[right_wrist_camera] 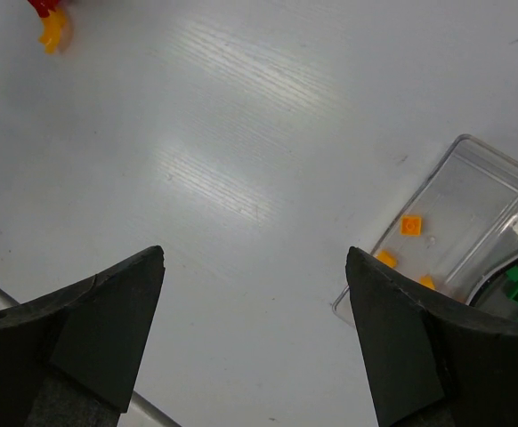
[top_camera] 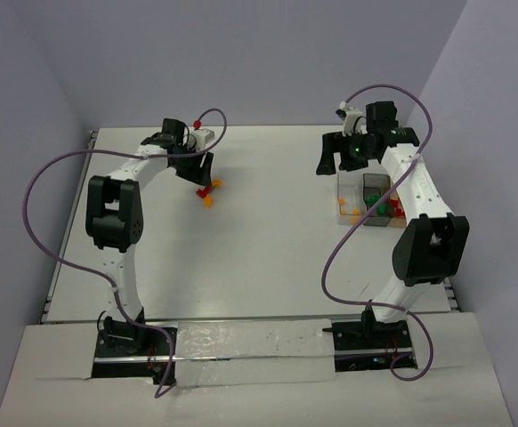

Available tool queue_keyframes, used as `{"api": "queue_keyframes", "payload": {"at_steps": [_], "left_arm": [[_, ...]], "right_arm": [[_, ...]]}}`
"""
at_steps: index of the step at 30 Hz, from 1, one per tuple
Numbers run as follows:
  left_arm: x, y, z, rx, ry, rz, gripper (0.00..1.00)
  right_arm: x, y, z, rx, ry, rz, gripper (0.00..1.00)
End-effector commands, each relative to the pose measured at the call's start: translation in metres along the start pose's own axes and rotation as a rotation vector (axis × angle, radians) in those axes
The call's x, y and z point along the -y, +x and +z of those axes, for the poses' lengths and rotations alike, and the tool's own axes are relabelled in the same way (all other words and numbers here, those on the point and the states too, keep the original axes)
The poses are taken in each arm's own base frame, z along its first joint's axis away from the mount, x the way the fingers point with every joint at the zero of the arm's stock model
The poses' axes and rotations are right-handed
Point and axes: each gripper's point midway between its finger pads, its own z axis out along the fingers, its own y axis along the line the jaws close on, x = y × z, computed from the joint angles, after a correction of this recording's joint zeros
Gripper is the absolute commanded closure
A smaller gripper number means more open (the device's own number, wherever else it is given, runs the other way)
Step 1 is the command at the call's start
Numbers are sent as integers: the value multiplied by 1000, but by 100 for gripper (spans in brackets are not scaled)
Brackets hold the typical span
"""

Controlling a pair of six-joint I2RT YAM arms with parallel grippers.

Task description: Sort the legos into containers by color

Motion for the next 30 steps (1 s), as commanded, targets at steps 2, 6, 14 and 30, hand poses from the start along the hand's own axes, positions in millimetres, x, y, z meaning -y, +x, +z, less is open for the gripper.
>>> {"api": "queue_keyframes", "payload": {"at_steps": [2,6,14,30], "left_arm": [[2,-8,8,0,16,39,35],[0,-7,13,-10,12,38,36],[-2,-10,25,-24,-36,77,41],[-6,-14,34,-37,-89,81,68]], "right_arm": [[-6,-22,-1,65,-15,-17,10],[-6,-24,0,64,-20,-20,10],[-5,-19,7,52,-29,-17,10],[-5,-17,11,47,-42,-19,10]]}}
